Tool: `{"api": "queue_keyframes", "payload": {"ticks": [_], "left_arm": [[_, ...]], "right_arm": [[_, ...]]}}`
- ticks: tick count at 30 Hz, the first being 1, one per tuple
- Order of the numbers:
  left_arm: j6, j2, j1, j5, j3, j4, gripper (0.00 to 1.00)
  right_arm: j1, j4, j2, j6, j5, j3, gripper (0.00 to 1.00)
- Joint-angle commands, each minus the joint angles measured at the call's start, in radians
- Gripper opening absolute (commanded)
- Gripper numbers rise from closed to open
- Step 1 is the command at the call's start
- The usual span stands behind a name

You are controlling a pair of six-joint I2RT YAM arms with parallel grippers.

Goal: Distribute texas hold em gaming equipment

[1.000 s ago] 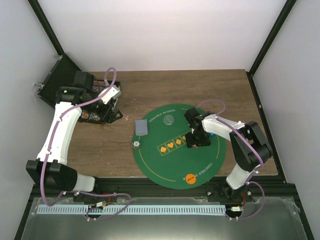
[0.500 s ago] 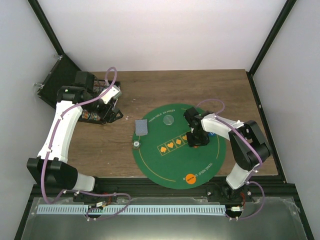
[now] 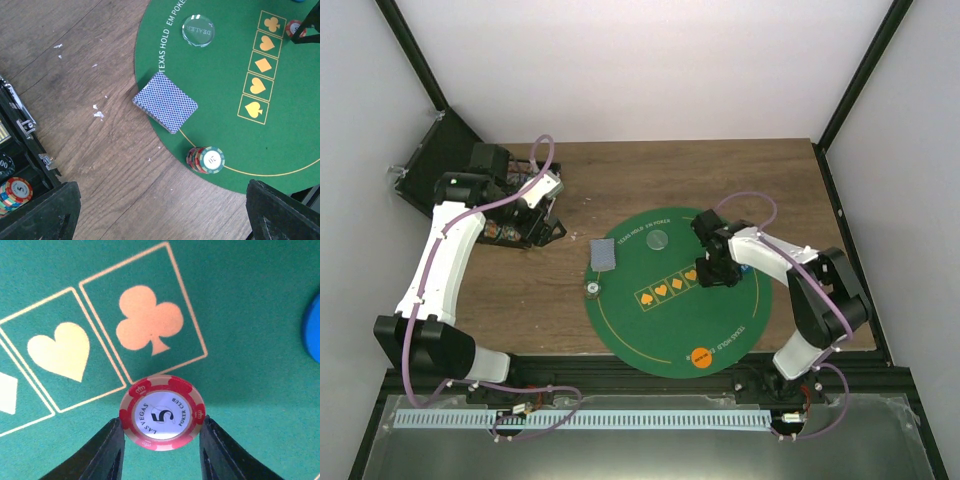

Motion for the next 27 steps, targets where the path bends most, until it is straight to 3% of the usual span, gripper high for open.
{"api": "queue_keyframes", "payload": {"ticks": [1, 9, 20, 24, 27], "left_arm": [[-0.002, -0.006, 0.005, 0.005, -0.011, 0.013, 0.92], [0.001, -0.005, 0.006, 0.008, -0.003, 0.008, 0.92], [-0.005, 0.01, 0.006, 0.006, 0.015, -0.002, 0.92], [0.003, 0.017, 0.005, -0.001, 0.024, -0.011, 0.91], [0.011, 0.019, 0.006, -0.003, 0.022, -0.02, 0.91]], "right_arm": [[-0.011, -0.018, -0.069, 0.006, 0.015, 0.041, 0.4], [-0.094, -0.047, -0.144, -0.052, -0.054, 0.13, 0.39], [-0.222, -0.08, -0.011, -0.179, 0.018, 0.305, 0.42], [-0.227, -0.104, -0.041, -0.167, -0.009, 0.282, 0.46], [-0.224, -0.092, -0.104, -0.129, -0.072, 0.174, 0.53]]}}
